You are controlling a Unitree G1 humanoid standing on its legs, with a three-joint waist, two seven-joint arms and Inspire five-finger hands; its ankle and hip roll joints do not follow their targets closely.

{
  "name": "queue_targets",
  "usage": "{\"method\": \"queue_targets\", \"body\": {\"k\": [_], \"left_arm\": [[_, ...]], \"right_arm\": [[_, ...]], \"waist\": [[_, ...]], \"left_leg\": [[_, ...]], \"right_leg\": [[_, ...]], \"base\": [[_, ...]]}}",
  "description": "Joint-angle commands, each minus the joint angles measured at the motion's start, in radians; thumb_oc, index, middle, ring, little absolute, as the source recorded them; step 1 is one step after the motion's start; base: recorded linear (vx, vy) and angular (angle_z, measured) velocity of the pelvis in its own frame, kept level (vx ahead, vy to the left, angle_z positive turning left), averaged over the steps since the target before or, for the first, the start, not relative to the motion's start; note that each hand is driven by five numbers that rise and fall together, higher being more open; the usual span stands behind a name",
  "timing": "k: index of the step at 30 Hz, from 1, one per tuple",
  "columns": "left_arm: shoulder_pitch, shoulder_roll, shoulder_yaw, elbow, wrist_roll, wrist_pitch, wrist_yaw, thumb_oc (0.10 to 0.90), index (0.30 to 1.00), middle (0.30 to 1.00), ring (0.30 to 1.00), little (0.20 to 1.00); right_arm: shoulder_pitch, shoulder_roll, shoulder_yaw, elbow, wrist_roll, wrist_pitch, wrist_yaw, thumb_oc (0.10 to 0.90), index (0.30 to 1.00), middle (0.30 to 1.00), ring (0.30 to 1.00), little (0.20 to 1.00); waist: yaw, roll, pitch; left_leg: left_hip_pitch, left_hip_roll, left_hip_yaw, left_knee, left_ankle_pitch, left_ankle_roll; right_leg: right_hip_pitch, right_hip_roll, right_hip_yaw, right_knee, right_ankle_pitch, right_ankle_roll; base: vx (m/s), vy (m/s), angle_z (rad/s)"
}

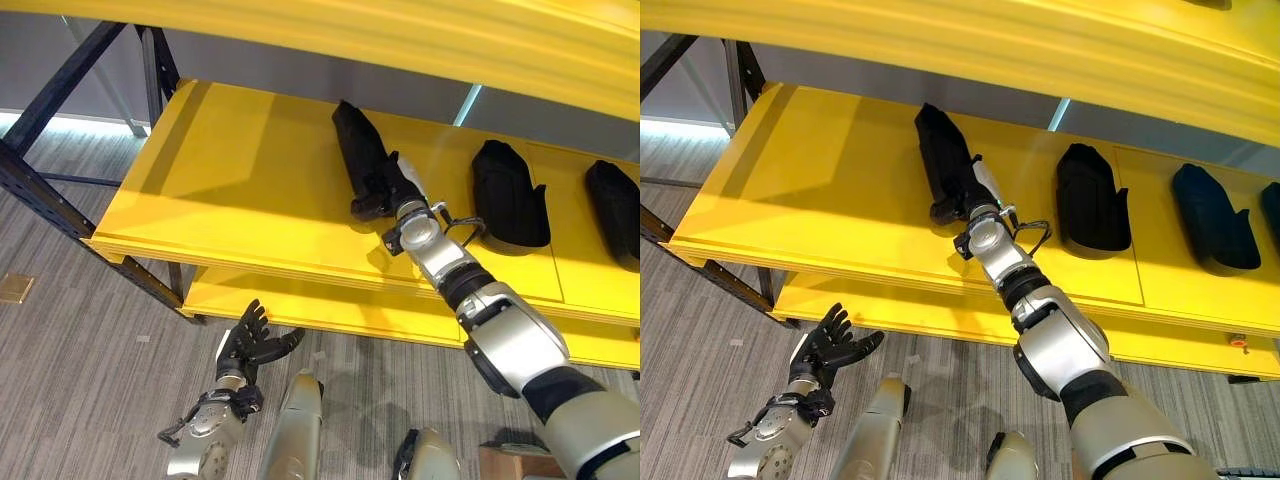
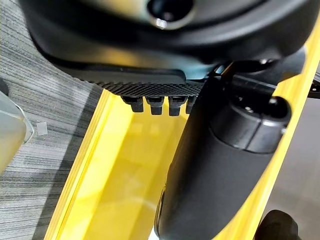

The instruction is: Move parts from the plastic box to the shelf.

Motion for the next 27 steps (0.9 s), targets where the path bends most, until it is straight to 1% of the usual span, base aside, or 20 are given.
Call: {"method": "queue_targets", "body": {"k": [1, 7, 17, 23, 24, 27], "left_arm": [[-0.062, 0.06, -0.061, -0.112, -0.008, -0.105, -0.018, 0.9, 1.0, 1.0, 1.0, 1.0], [-0.075, 0.062, -0.077, -0.109, -0.008, -0.104, -0.02, 0.9, 1.0, 1.0, 1.0, 1.0], [-0.09, 0.059, -0.091, -0.097, -0.005, -0.102, -0.021, 0.9, 1.0, 1.0, 1.0, 1.0], [-0.082, 0.063, -0.085, -0.089, -0.004, -0.099, -0.024, 0.9, 1.0, 1.0, 1.0, 1.0], [-0.082, 0.063, -0.085, -0.087, -0.002, -0.098, -0.025, 0.9, 1.0, 1.0, 1.0, 1.0], [-0.082, 0.064, -0.085, -0.088, 0.001, -0.097, -0.027, 0.9, 1.0, 1.0, 1.0, 1.0]], "right_arm": [[-0.135, -0.061, -0.039, 0.072, 0.004, -0.053, -0.06, 0.4, 0.3, 0.3, 0.3, 0.3], [-0.126, -0.082, -0.044, 0.125, -0.01, -0.044, -0.065, 0.4, 0.3, 0.3, 0.3, 0.3], [-0.111, -0.054, -0.065, 0.144, 0.015, -0.044, -0.064, 0.4, 0.3, 0.3, 0.3, 0.3], [-0.083, -0.03, -0.116, 0.147, 0.088, -0.053, -0.063, 0.4, 0.3, 0.3, 0.3, 0.3], [-0.065, -0.021, -0.138, 0.139, 0.127, -0.058, -0.063, 0.4, 0.3, 0.3, 0.3, 0.3], [-0.057, -0.015, -0.155, 0.137, 0.154, -0.062, -0.067, 0.4, 0.3, 0.3, 0.3, 0.3]], "waist": [[0.031, 0.006, -0.066], [0.032, 0.011, -0.063], [0.025, 0.014, -0.065], [0.027, 0.024, -0.059], [0.027, 0.027, -0.057], [0.027, 0.028, -0.056]], "left_leg": [[-0.008, 0.009, -0.035, 0.019, -0.042, 0.015], [-0.016, 0.008, -0.042, 0.011, -0.033, 0.017], [-0.021, 0.01, -0.04, -0.009, -0.02, 0.018], [-0.016, 0.014, -0.034, -0.02, -0.013, 0.021], [-0.014, 0.014, -0.033, -0.021, -0.012, 0.022], [-0.012, 0.013, -0.032, -0.021, -0.013, 0.023]], "right_leg": [[-0.013, 0.035, 0.007, 0.087, -0.045, -0.092], [-0.019, 0.038, 0.0, 0.084, -0.042, -0.093], [-0.032, 0.043, 0.001, 0.072, -0.034, -0.093], [-0.032, 0.042, 0.003, 0.061, -0.025, -0.091], [-0.031, 0.042, 0.004, 0.059, -0.023, -0.09], [-0.028, 0.04, 0.005, 0.058, -0.023, -0.09]], "base": [[-0.01, -0.02, 0.03], [-0.01, -0.01, 0.05], [0.0, 0.0, 0.0], [-0.01, 0.0, 0.0], [0.0, 0.0, 0.0], [0.0, 0.0, 0.0]]}}
